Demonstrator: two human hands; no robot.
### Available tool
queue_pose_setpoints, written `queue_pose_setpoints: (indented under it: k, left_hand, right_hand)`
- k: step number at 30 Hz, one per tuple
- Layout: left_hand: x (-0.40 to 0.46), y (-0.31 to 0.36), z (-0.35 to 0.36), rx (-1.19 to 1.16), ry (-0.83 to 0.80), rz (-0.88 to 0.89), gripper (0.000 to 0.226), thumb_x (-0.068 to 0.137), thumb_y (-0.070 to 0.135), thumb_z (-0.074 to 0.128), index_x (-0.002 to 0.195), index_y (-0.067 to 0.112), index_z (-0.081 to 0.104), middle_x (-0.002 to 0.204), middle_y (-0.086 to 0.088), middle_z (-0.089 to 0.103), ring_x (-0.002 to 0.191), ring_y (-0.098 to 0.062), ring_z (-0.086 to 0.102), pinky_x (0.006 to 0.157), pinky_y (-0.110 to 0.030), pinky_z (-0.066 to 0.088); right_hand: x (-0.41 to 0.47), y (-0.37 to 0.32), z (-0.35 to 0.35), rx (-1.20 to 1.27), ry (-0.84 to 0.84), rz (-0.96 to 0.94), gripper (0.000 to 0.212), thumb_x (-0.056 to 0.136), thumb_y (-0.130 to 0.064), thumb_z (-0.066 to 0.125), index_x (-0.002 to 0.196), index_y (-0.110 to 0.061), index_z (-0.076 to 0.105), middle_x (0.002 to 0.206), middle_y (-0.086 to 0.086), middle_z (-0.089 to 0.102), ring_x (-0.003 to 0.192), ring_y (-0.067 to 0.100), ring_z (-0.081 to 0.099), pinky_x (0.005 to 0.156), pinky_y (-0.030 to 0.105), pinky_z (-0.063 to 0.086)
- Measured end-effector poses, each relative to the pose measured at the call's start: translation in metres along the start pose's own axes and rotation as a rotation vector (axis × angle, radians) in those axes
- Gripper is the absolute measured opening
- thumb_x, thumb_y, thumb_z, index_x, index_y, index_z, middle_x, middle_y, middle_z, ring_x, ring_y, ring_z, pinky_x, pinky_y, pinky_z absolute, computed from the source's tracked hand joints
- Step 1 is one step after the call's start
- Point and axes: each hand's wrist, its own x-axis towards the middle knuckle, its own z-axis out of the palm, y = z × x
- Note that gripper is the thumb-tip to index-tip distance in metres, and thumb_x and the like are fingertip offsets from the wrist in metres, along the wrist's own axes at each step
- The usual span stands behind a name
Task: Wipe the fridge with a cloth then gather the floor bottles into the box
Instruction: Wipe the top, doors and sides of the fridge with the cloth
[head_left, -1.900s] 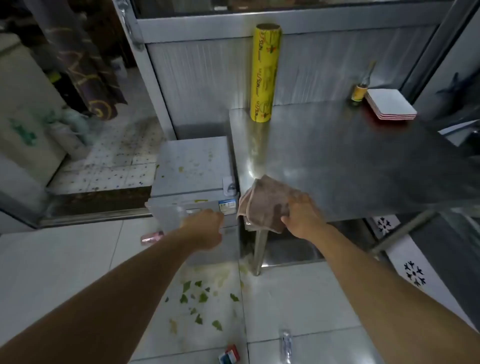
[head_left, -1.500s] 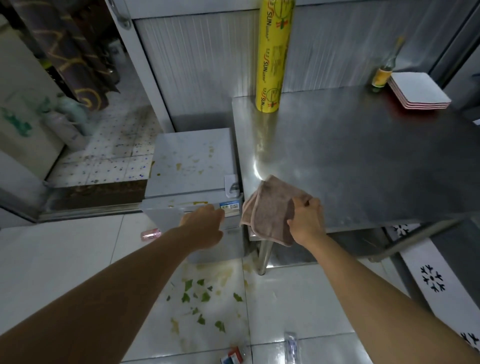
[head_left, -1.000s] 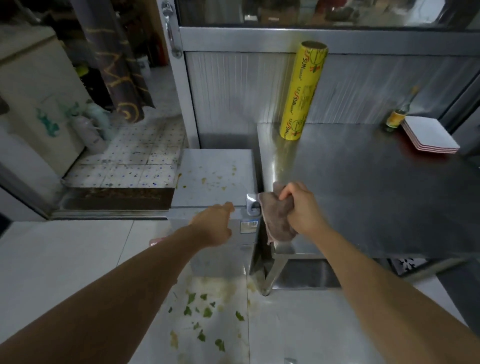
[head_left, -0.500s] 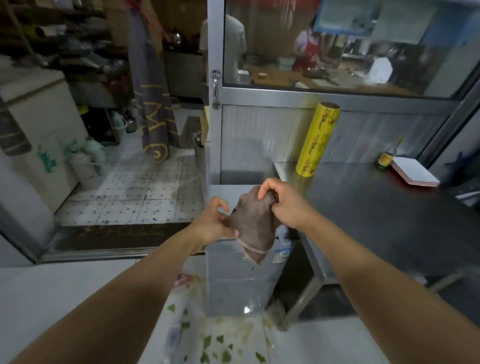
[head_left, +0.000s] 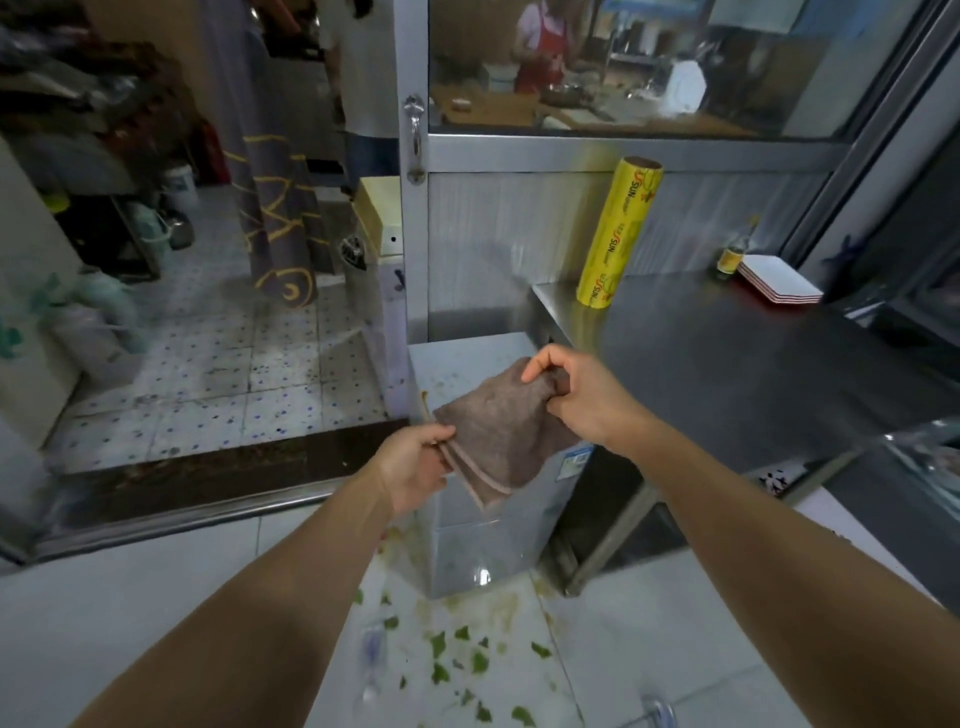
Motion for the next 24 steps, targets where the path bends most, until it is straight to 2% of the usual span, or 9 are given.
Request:
queue_pose_setpoints:
  k: [2, 4, 6, 9, 14, 16, 18, 21, 24]
  left_hand:
    - [0.004, 0.005, 0.003, -0.092, 0.023, 0.038, 0.022, 0.097, 0.015, 0.041, 0.110, 0.008, 0.056, 0.103, -0.013, 0.061, 0.093, -0.025, 0.059, 0.083, -0.036, 0.042]
    - [0.013, 0.011, 0.009, -0.085, 0.116, 0.089, 0.028, 0.099, 0.016, 0.039, 0.121, 0.007, 0.054, 0.116, -0.013, 0.061, 0.108, -0.029, 0.058, 0.086, -0.040, 0.046]
    - [0.028, 0.013, 0.014, 0.099, 0.255, 0.192, 0.022, 0.100, 0.017, 0.041, 0.115, 0.011, 0.056, 0.118, -0.012, 0.060, 0.111, -0.029, 0.058, 0.091, -0.040, 0.048]
    - [0.052, 0.008, 0.016, 0.426, 0.368, 0.329, 0.013, 0.098, 0.021, 0.045, 0.093, 0.019, 0.057, 0.111, -0.006, 0.061, 0.109, -0.026, 0.058, 0.096, -0.037, 0.047]
    - [0.109, -0.014, 0.016, 0.590, 0.199, 0.249, 0.045, 0.091, 0.017, 0.059, 0.134, 0.022, 0.045, 0.126, 0.000, 0.054, 0.109, -0.017, 0.055, 0.094, -0.029, 0.045]
    - [0.132, -0.027, 0.017, 0.737, 0.106, 0.170, 0.079, 0.082, 0.010, 0.069, 0.146, 0.022, 0.025, 0.130, 0.003, 0.046, 0.121, -0.018, 0.047, 0.102, -0.030, 0.039]
    - [0.155, -0.041, 0.022, 0.887, 0.036, 0.107, 0.093, 0.080, 0.007, 0.070, 0.150, 0.021, 0.010, 0.141, 0.001, 0.040, 0.129, -0.018, 0.040, 0.101, -0.026, 0.034]
    - [0.192, -0.053, 0.036, 0.974, 0.042, 0.103, 0.090, 0.082, 0.009, 0.069, 0.149, 0.023, 0.011, 0.145, -0.003, 0.040, 0.127, -0.021, 0.044, 0.101, -0.030, 0.037]
    - [0.231, -0.054, 0.053, 1.004, 0.068, 0.168, 0.075, 0.079, 0.010, 0.071, 0.137, 0.029, 0.027, 0.123, -0.004, 0.056, 0.099, -0.017, 0.054, 0.085, -0.030, 0.046]
  right_hand:
    - [0.000, 0.011, 0.004, -0.028, 0.022, 0.026, 0.046, 0.078, 0.018, 0.052, 0.085, -0.027, 0.058, 0.098, -0.010, 0.057, 0.088, 0.007, 0.059, 0.068, 0.006, 0.047]
    - [0.002, 0.023, 0.012, -0.010, 0.040, 0.070, 0.043, 0.079, 0.016, 0.056, 0.093, -0.025, 0.059, 0.112, 0.000, 0.058, 0.099, 0.020, 0.061, 0.085, 0.030, 0.054]
    - [0.006, 0.033, 0.019, 0.012, 0.059, 0.126, 0.043, 0.079, 0.015, 0.058, 0.101, -0.022, 0.060, 0.122, 0.005, 0.056, 0.104, 0.025, 0.060, 0.092, 0.042, 0.052]
    - [0.009, 0.059, 0.026, 0.000, 0.099, 0.145, 0.042, 0.082, 0.013, 0.057, 0.114, -0.014, 0.060, 0.127, 0.006, 0.049, 0.116, 0.023, 0.053, 0.102, 0.032, 0.046]
    - [0.022, 0.122, 0.028, 0.050, -0.012, 0.340, 0.052, 0.087, -0.004, 0.062, 0.132, -0.022, 0.046, 0.135, 0.000, 0.037, 0.122, 0.021, 0.048, 0.104, 0.043, 0.045]
    - [0.029, 0.148, 0.028, -0.033, -0.039, 0.368, 0.058, 0.086, -0.003, 0.062, 0.137, -0.022, 0.041, 0.138, -0.001, 0.034, 0.124, 0.020, 0.046, 0.108, 0.038, 0.041]
    - [0.036, 0.172, 0.028, -0.135, -0.040, 0.361, 0.060, 0.087, 0.002, 0.055, 0.140, -0.021, 0.039, 0.140, -0.004, 0.033, 0.126, 0.017, 0.044, 0.109, 0.026, 0.032]
    - [0.049, 0.202, 0.024, -0.264, 0.008, 0.386, 0.063, 0.087, 0.003, 0.054, 0.142, -0.023, 0.037, 0.144, -0.006, 0.030, 0.125, 0.017, 0.046, 0.108, 0.027, 0.033]
    - [0.072, 0.226, 0.014, -0.415, 0.029, 0.406, 0.068, 0.085, -0.003, 0.059, 0.143, -0.026, 0.033, 0.146, -0.007, 0.025, 0.113, 0.019, 0.055, 0.100, 0.033, 0.047]
